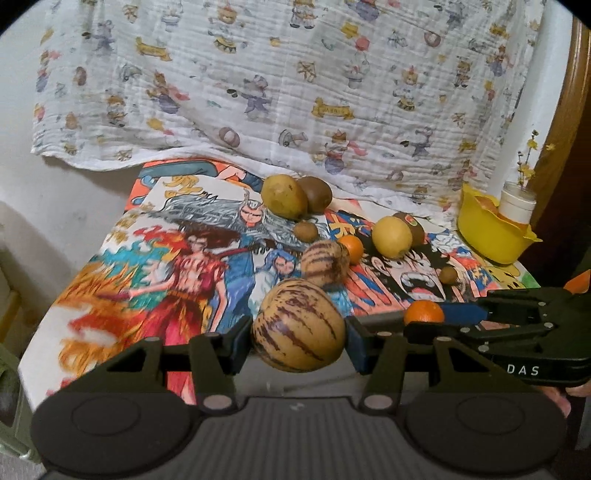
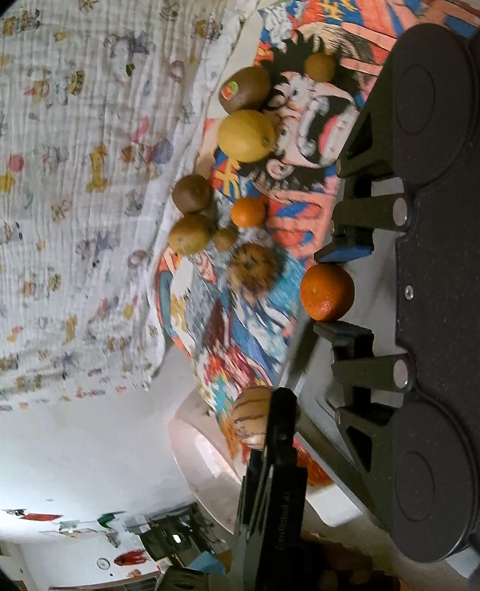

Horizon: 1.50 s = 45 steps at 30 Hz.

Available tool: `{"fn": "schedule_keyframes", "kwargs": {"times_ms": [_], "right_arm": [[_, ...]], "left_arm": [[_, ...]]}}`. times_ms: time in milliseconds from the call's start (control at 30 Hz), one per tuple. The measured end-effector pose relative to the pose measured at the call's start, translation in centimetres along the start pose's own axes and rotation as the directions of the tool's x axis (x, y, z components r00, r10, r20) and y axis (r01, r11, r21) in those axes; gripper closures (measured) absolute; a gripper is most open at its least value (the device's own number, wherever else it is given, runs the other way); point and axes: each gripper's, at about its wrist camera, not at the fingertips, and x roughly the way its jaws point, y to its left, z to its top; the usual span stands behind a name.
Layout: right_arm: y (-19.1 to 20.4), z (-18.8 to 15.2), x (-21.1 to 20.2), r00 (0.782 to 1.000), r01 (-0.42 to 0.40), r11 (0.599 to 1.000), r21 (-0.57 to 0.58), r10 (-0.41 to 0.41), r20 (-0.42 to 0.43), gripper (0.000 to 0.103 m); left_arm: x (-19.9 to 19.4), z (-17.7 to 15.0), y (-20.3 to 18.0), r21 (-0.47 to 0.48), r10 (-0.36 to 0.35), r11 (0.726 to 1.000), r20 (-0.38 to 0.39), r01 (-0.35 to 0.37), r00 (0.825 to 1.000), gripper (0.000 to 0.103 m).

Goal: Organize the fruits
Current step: 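Carry striped melon with left gripper while right gripper carries orange over tray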

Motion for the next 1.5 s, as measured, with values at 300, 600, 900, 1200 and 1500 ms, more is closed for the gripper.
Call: {"fn": "schedule_keyframes", "kwargs": {"times_ms": [300,600,900,1200,1500], "right_arm": [[3.0,-2.6,-2.9,0.999,-0.044,0.999,0.013,0.044,-0.016,0.067],[5.2,-4.7,-3.8,0.997,-0.063,0.998,-0.005,0.063,-0.042,0.067],[6.0,-5.7,-3.9,0.996,-0.068,0.996,-0.05,0.065,-0.058,0.067],[5.9,-6.0,-3.3,0.996,-0.054,0.997,-0.05,0.05,-0.067,0.067],[5.5,-6.2,-3.2,0.997,-0.047,0.998,-0.041,0.045,-0.066,0.064]], "left_arm": [[-3.6,-3.5,-0.3,-0.015,-0.016,1.0,-0.012,0.015,1.0,0.046],[-5.3,-5.9,-1.1,0.023,-0.014,1.0,-0.032,0.014,0.999,0.046],[-5.1,-7.1,-1.5,0.044,-0.014,0.999,-0.071,0.017,0.997,0.046],[-4.8,-7.2,-1.5,0.044,-0.013,0.999,-0.074,0.017,0.997,0.046],[-4.6,-7.2,-1.3,0.026,-0.024,0.999,-0.079,0.026,0.997,0.045]]}}
